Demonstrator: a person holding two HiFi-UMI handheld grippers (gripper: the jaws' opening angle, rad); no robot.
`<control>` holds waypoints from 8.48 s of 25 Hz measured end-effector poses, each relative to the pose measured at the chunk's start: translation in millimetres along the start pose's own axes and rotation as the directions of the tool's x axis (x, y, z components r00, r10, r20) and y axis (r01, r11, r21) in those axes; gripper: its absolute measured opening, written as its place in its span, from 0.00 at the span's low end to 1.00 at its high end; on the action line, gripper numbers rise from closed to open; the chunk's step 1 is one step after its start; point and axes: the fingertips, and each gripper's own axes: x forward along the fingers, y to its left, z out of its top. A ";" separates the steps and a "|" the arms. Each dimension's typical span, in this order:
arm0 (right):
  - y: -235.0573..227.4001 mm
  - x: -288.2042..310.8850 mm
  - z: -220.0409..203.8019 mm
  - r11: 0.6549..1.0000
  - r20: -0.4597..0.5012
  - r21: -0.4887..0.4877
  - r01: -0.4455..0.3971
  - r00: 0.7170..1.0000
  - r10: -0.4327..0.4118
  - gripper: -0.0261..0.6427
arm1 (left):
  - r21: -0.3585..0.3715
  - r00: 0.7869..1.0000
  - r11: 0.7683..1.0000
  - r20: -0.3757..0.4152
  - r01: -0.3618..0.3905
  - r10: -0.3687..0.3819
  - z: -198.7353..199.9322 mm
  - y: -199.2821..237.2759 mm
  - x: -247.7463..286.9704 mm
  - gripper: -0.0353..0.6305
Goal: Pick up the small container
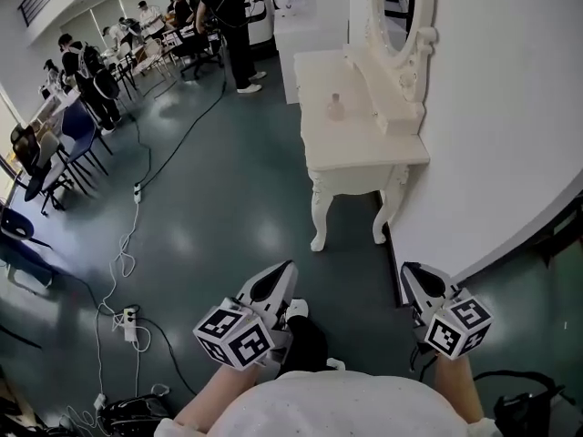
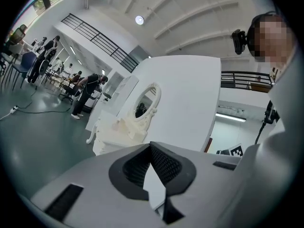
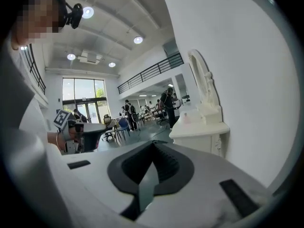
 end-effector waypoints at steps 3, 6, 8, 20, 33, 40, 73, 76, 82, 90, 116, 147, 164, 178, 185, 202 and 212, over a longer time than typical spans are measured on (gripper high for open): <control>-13.1 14.0 -9.1 0.998 -0.054 -0.048 0.039 0.998 -0.042 0.04 | -0.014 1.000 1.000 -0.014 0.021 -0.021 -3.3 10.6 29.2 0.04; -20.3 16.3 -2.1 0.997 -0.067 -0.038 0.066 0.995 -0.069 0.04 | -0.030 0.998 0.998 -0.026 0.058 -0.059 1.6 13.5 51.9 0.04; -29.4 23.6 9.5 0.995 -0.056 0.002 0.098 0.994 -0.098 0.04 | -0.038 0.995 0.995 -0.037 0.090 -0.092 9.5 17.7 66.4 0.04; -67.9 151.2 78.2 0.981 -0.023 0.099 0.169 0.986 -0.167 0.04 | -0.071 0.983 0.984 -0.071 0.165 -0.170 86.4 113.8 160.9 0.05; -54.6 249.2 135.0 0.985 0.039 0.042 0.166 0.985 -0.168 0.04 | 0.089 0.961 0.958 0.009 0.274 -0.276 176.0 171.4 193.7 0.05; -50.2 272.8 131.1 0.986 -0.031 -0.037 0.163 0.986 -0.164 0.04 | 0.098 0.943 0.939 0.029 0.328 -0.332 187.2 177.5 191.5 0.05; -171.5 404.5 133.3 0.995 -0.168 0.068 0.069 0.984 -0.057 0.04 | 0.002 0.992 0.992 -0.018 0.124 -0.124 183.9 269.3 321.8 0.05; -200.5 430.3 151.6 0.997 -0.178 0.063 0.045 0.983 -0.034 0.04 | 0.005 0.995 0.995 -0.005 0.100 -0.100 194.7 275.9 351.4 0.05; -249.0 477.2 189.1 0.999 -0.185 0.045 -0.025 0.982 0.033 0.04 | 0.003 0.999 0.999 0.028 0.032 -0.032 209.5 285.9 402.3 0.05; -288.1 526.7 201.6 0.991 -0.225 0.044 -0.125 0.965 0.132 0.04 | -0.014 0.996 0.997 0.054 -0.071 0.072 218.4 306.2 447.3 0.05; -330.5 563.5 151.1 0.917 -0.207 0.301 0.264 0.956 -0.207 0.04 | -0.082 0.954 0.983 -0.240 0.166 -0.181 170.4 396.4 551.7 0.05; -316.0 627.8 149.1 0.980 -0.053 0.048 0.192 0.980 -0.189 0.46 | -0.180 0.861 0.962 -0.435 0.204 -0.264 114.5 404.6 539.4 0.05; -323.7 652.0 132.8 0.964 -0.090 -0.138 0.226 0.967 -0.240 0.42 | -0.206 0.865 0.964 -0.439 0.168 -0.245 103.1 414.8 550.3 0.05; -336.2 650.5 133.7 0.968 -0.105 -0.106 0.227 0.966 -0.237 0.24 | -0.230 0.877 0.960 -0.414 0.158 -0.243 97.9 399.3 562.4 0.05; -330.4 650.0 132.3 0.978 -0.117 -0.139 0.154 0.978 -0.171 0.24 | -0.231 0.903 0.968 -0.386 0.102 -0.187 92.9 377.1 556.9 0.05; -316.6 633.9 122.7 0.966 -0.170 -0.236 -0.109 0.983 0.069 0.23 | -0.157 0.965 0.973 -0.228 -0.168 0.130 113.1 332.4 511.3 0.05; -321.8 631.9 129.7 0.981 -0.168 -0.172 -0.089 0.984 0.060 0.21 | -0.150 0.944 0.941 -0.183 -0.302 0.274 116.7 334.0 444.7 0.05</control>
